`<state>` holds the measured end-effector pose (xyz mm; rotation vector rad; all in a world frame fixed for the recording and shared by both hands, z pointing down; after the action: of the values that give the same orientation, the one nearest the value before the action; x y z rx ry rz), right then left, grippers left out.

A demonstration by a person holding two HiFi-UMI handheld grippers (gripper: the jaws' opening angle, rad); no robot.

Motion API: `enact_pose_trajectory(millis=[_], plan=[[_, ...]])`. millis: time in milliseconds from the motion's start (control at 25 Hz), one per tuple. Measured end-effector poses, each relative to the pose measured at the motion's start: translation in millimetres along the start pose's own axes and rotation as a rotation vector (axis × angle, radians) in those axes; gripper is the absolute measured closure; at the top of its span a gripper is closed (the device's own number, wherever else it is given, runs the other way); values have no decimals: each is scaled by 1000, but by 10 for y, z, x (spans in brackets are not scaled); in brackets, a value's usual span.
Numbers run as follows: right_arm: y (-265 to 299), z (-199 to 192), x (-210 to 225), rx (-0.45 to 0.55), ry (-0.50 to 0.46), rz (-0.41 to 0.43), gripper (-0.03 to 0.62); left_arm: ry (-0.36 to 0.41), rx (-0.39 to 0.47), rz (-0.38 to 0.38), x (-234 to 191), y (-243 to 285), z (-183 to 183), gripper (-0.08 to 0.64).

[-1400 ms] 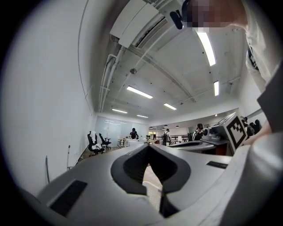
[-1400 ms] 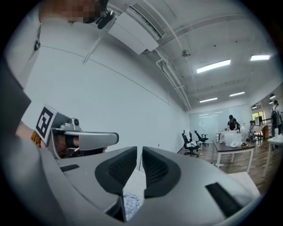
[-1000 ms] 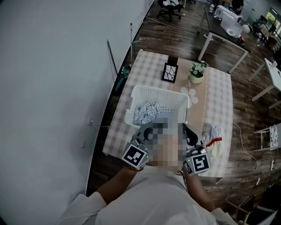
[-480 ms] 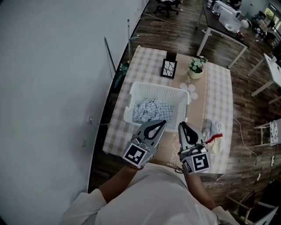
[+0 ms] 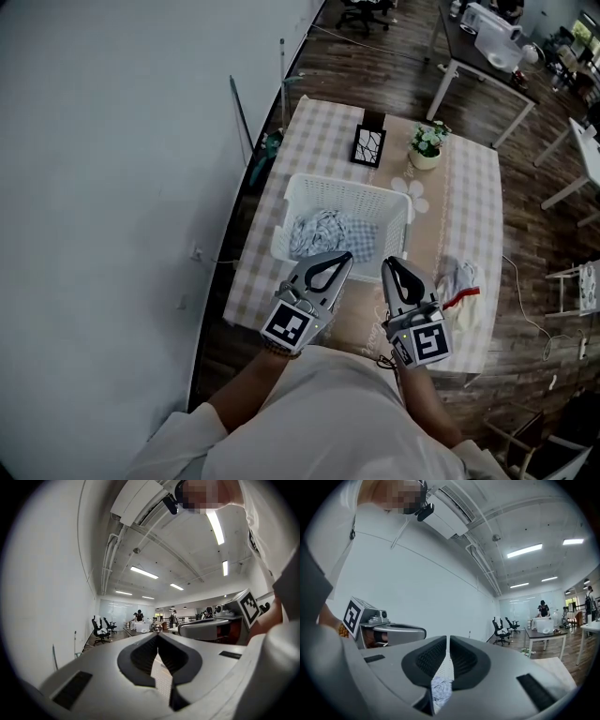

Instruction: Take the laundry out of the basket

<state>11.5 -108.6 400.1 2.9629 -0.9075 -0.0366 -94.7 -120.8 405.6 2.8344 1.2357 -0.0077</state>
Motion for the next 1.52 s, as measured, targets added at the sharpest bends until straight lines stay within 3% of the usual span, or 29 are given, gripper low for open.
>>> enact_pose_trajectory(millis=[120,240,320,520,800,1080,1280,1520], plan=[[103,-17,-63,-37,-49,24,548,63,-16,-10,-86,-18,-21,509],[173,-110,-164,-121,-82,47,535,130,-60,-28,-136,-50,-122,430],[246,-185,-222,-148,-75,74,444,169,-104,-36,-170,-62,-192,392],[455,-297,-221,-223,-160,164,425,279,-227,-80,-345,-23,-319,341],[908,-455,-93,-458,-346,350,423,568,-518,-263,-662,276,-623,339],[1376,-1125,-44,-792,-535,553,422,795,-801,-478,-908,589,-1268,339],[1589,-1639,-15,-963,-610,626,410,821,-957,-580,-1045,709,-1729,339],[1791,-2192,73,-1082,-653,682,400,847,-1059,-648,-1120,887,-2172,339]])
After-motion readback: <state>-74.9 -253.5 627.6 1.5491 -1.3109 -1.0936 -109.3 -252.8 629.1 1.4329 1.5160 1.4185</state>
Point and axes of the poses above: the fingertips, and each gripper's own axes: y forward along the fingers, x to its right, z out of its top, the point moved 3 cm from there along -y, backward along the fingers, and after that the axes turned 4 degrees about z, right-handed, at the moved point
